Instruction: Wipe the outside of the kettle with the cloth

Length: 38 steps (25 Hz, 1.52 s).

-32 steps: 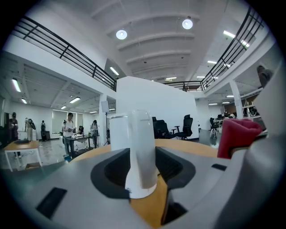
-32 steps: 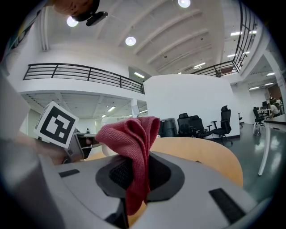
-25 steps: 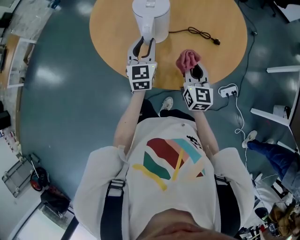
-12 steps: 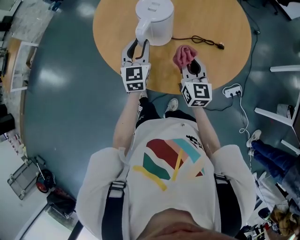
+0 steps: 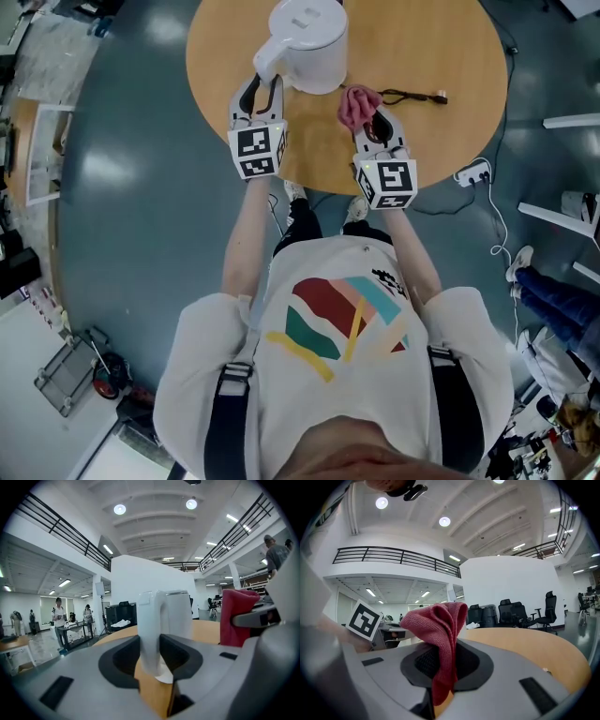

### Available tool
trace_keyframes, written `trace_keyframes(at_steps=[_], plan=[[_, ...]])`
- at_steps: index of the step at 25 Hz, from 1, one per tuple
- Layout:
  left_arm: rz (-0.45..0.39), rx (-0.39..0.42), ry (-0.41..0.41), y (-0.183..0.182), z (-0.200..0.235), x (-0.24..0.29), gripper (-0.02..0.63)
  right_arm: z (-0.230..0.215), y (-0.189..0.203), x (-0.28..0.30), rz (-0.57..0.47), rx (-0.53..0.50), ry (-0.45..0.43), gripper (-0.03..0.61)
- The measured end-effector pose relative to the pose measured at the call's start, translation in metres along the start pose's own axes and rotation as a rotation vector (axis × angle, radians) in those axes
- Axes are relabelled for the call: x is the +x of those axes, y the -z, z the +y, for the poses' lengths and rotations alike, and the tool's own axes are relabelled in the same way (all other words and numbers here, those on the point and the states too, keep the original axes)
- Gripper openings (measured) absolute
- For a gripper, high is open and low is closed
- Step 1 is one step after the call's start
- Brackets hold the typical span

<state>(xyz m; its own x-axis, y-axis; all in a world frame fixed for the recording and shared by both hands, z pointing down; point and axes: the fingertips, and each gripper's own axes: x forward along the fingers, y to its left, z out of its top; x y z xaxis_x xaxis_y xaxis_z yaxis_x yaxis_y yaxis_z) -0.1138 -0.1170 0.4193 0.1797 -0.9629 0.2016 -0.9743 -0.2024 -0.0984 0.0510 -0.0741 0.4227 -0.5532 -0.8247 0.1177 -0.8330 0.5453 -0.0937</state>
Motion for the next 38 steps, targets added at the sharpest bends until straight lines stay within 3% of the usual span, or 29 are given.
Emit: trace_keyframes(at_steps=[13, 22, 30, 38], plan=[[-0.022, 0.047, 0.108, -0.010, 0.065, 0.037, 0.175, 0.051, -0.020, 0.065, -0.014, -0.026, 0.068, 0.048], [-0.057, 0.062, 0.194, -0.012, 0.069, 0.048, 0.175, 0.066, -0.035, 0.106, -0.050, -0.011, 0.167, 0.048], [-0.070, 0.054, 0.230, -0.011, 0.069, 0.047, 0.175, 0.093, -0.053, 0.156, -0.044, -0.039, 0.157, 0.048], [-0.080, 0.058, 0.237, -0.010, 0.070, 0.048, 0.175, 0.094, -0.052, 0.166, -0.025, -0.073, 0.177, 0.048]])
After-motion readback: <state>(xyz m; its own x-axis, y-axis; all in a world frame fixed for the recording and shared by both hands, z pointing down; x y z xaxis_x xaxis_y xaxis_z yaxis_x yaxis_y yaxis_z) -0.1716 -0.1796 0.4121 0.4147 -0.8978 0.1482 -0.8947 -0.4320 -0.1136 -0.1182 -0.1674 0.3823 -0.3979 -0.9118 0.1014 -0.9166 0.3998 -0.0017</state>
